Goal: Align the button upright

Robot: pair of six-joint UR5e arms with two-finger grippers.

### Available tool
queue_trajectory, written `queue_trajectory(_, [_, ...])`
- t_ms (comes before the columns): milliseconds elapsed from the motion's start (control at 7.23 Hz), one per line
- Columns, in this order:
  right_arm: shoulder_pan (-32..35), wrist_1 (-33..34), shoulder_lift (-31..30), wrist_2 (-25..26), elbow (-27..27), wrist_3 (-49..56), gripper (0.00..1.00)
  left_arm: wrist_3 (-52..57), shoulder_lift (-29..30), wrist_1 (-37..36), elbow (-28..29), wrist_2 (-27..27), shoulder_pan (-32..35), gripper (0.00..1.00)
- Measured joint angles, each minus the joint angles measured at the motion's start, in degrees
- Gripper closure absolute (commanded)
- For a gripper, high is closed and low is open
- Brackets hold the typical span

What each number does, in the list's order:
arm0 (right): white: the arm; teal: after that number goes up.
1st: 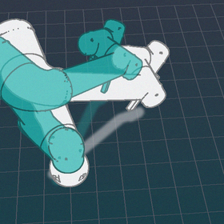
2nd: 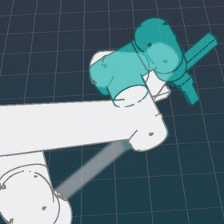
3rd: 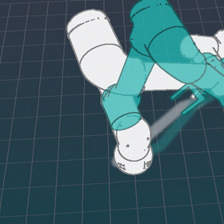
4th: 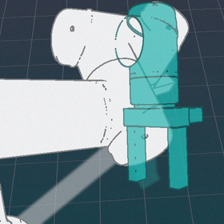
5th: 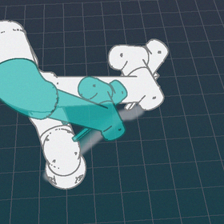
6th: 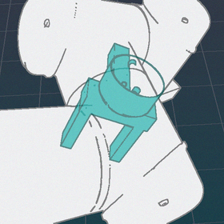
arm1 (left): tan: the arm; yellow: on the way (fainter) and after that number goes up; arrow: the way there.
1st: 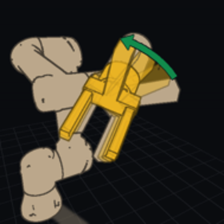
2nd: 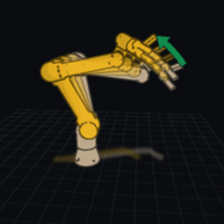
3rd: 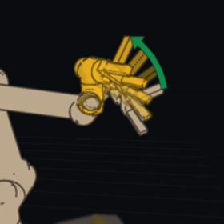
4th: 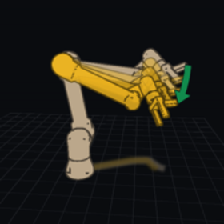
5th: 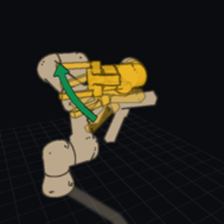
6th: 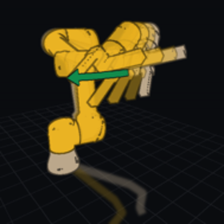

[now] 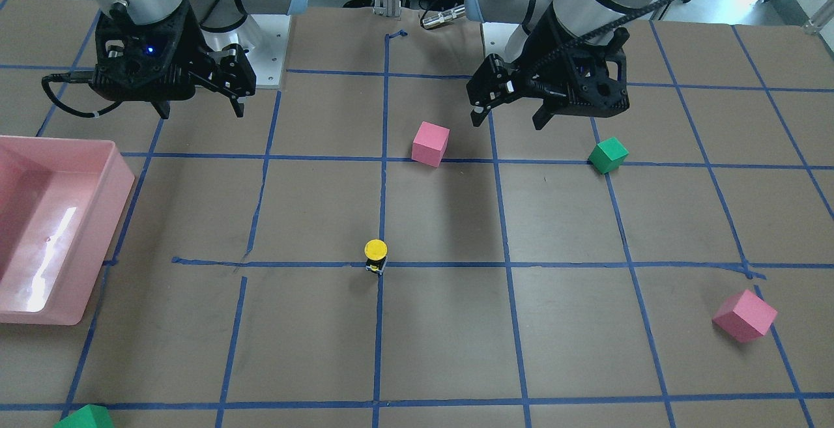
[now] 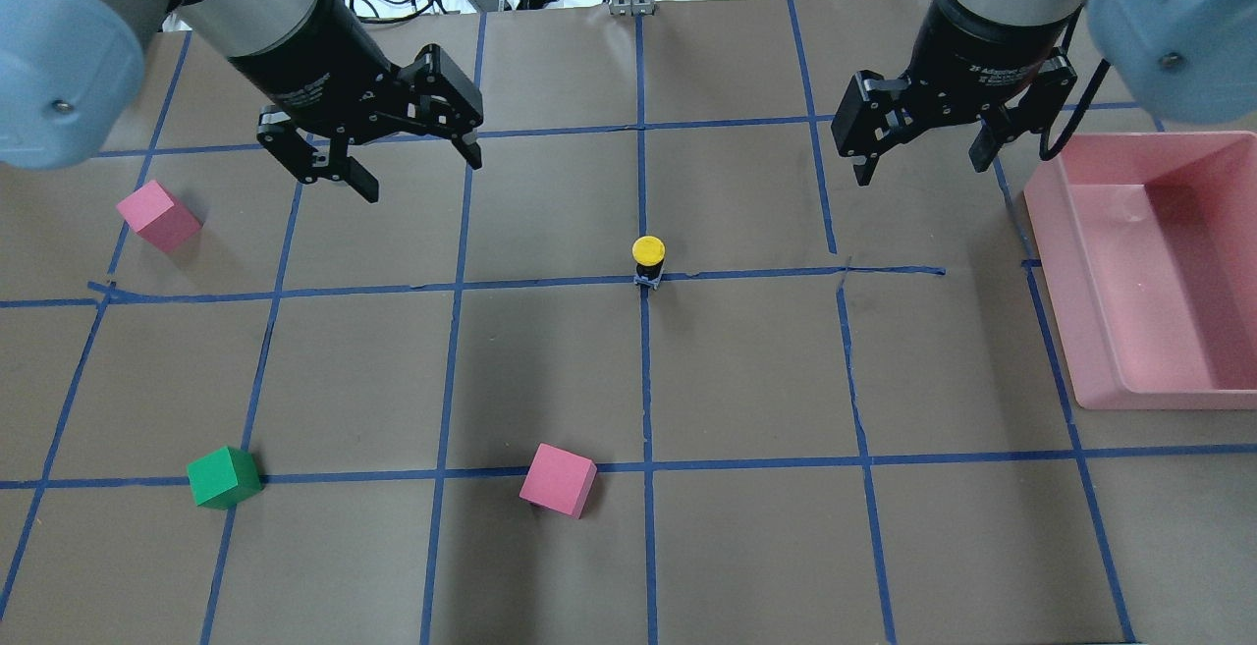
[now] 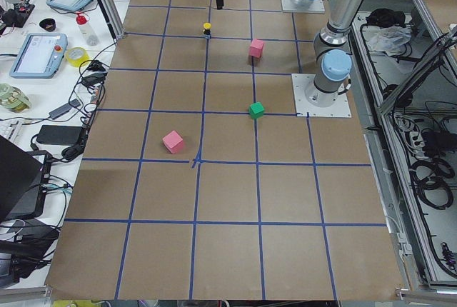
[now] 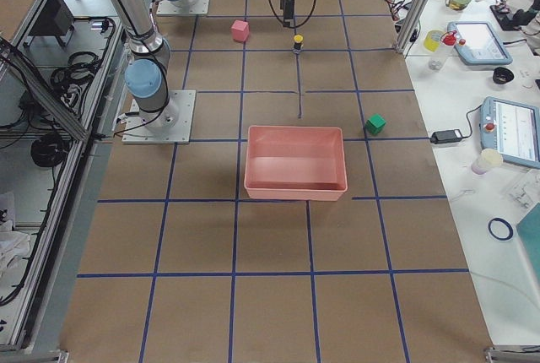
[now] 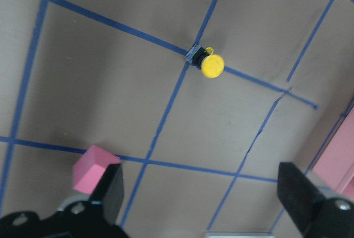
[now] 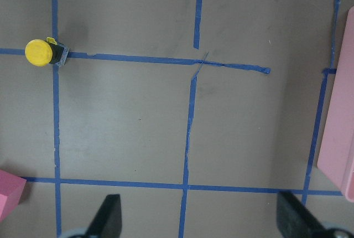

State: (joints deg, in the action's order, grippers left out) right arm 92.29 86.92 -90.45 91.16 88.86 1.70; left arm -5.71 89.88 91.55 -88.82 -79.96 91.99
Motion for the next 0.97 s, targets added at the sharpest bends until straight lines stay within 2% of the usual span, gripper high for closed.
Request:
queue_trajectory(277, [0.0, -0.1, 0.0, 0.1, 0.0, 0.0, 0.00, 11.5, -1.2, -1.1, 0.2, -6.5, -0.2, 0.00])
queue_trajectory(553, [0.0, -0.2, 0.0, 0.1, 0.1, 0.0, 0.00, 17.5, -1.2, -5.8, -0.2, -12.4, -0.5, 0.00])
queue_trajectory(692, [0.0, -0.2, 0.0, 0.1, 0.0, 0.0, 0.00, 17.8, -1.1, -7.2, -0.4, -14.2, -0.5, 0.00])
queue_trajectory(969, [0.0, -0.2, 0.0, 0.1, 0.1, 0.0, 0.00, 11.1, -0.5, -8.5, -0.1, -14.6, -0.3, 0.00])
